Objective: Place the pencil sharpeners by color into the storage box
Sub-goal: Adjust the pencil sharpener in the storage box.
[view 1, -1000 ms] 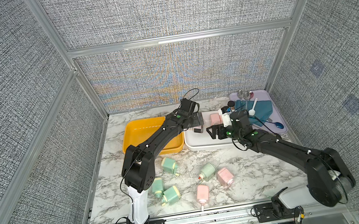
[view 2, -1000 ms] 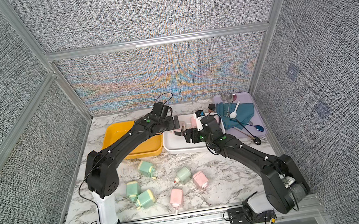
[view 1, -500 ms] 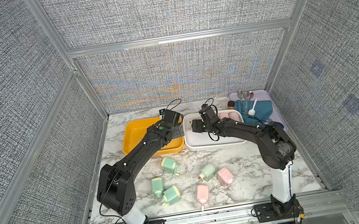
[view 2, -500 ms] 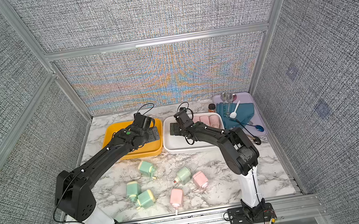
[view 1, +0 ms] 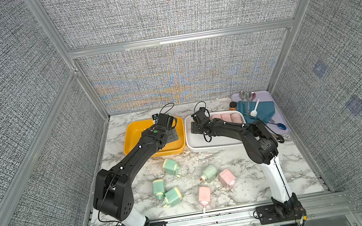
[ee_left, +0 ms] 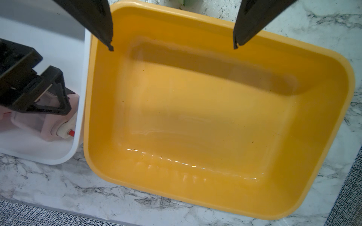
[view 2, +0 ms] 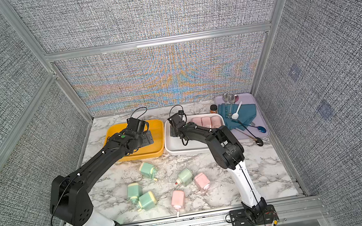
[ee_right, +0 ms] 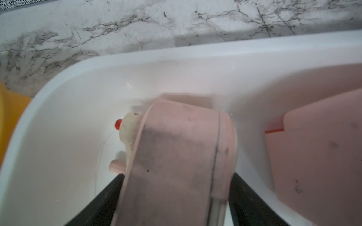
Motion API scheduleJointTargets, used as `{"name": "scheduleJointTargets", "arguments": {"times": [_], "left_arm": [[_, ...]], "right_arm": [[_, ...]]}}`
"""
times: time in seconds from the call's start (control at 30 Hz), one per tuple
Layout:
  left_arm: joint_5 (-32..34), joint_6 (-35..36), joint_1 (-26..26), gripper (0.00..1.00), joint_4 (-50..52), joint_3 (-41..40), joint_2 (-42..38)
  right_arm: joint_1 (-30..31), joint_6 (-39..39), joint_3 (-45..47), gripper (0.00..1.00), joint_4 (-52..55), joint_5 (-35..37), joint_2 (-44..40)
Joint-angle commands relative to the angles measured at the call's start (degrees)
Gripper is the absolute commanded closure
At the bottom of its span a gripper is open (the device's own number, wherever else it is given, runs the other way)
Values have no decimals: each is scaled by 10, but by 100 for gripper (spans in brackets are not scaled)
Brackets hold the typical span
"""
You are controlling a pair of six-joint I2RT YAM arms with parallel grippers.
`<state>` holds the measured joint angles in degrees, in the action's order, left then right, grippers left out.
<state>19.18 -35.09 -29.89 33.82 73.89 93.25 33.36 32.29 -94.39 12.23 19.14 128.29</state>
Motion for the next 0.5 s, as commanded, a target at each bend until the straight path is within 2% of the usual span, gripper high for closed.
{"name": "scheduleJointTargets", "arguments": {"times": [0.0,0.07,0.27,0.47], "left_arm": [[-14,6,3,0,-2,1,4],[-26,10,3,0,-2,5,4],[-81,29,4,0,1,31,-3],[-190,46,3,0,1,65,-11]], "right_arm": [[0,-19,10,31,2,11,-15],[0,-39,34,38,-18,4,-38],[-1,-151,136,50,-109,-61,-132],[-2,-266,260,50,-215,-120,-240]]}}
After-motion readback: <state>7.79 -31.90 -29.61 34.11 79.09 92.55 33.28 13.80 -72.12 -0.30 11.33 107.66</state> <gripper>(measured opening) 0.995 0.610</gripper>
